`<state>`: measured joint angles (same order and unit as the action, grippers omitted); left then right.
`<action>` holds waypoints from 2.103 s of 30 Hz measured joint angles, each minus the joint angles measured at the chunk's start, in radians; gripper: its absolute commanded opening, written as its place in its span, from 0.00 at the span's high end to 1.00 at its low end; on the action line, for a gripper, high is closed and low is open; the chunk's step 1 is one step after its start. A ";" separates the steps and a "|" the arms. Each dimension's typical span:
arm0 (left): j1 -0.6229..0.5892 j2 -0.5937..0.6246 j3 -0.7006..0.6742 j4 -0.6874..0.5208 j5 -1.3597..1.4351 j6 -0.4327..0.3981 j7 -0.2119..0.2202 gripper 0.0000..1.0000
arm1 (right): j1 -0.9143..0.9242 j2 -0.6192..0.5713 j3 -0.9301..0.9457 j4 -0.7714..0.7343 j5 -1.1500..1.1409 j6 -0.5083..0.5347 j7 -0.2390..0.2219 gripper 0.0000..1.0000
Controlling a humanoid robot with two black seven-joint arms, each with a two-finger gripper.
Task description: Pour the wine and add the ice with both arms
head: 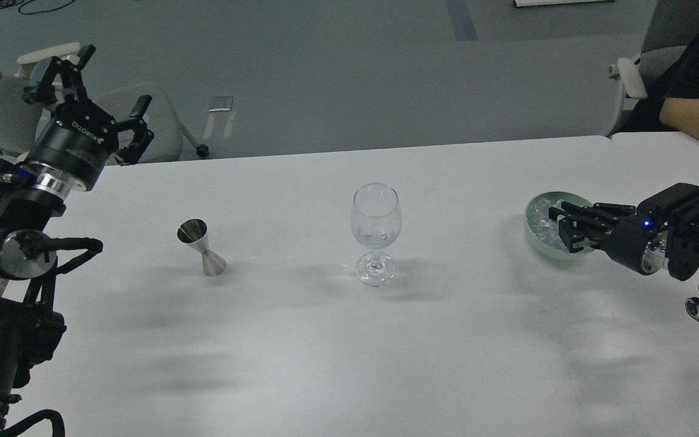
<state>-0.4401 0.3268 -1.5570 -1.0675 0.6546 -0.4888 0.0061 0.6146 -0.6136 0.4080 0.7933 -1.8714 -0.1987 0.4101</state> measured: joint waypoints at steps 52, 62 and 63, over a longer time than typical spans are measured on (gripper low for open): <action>0.010 -0.006 0.002 -0.019 -0.001 0.000 0.002 0.02 | 0.537 0.054 -0.265 0.545 0.225 0.242 -0.021 1.00; 0.011 -0.016 0.001 -0.019 -0.001 0.000 0.002 0.02 | 0.537 0.096 -0.293 0.522 0.224 0.247 -0.021 1.00; 0.011 -0.017 0.001 -0.019 -0.001 0.000 0.002 0.02 | 0.536 0.100 -0.298 0.521 0.224 0.248 -0.021 1.00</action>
<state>-0.4295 0.3101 -1.5556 -1.0862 0.6534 -0.4886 0.0077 1.1511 -0.5138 0.1097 1.3145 -1.6470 0.0490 0.3892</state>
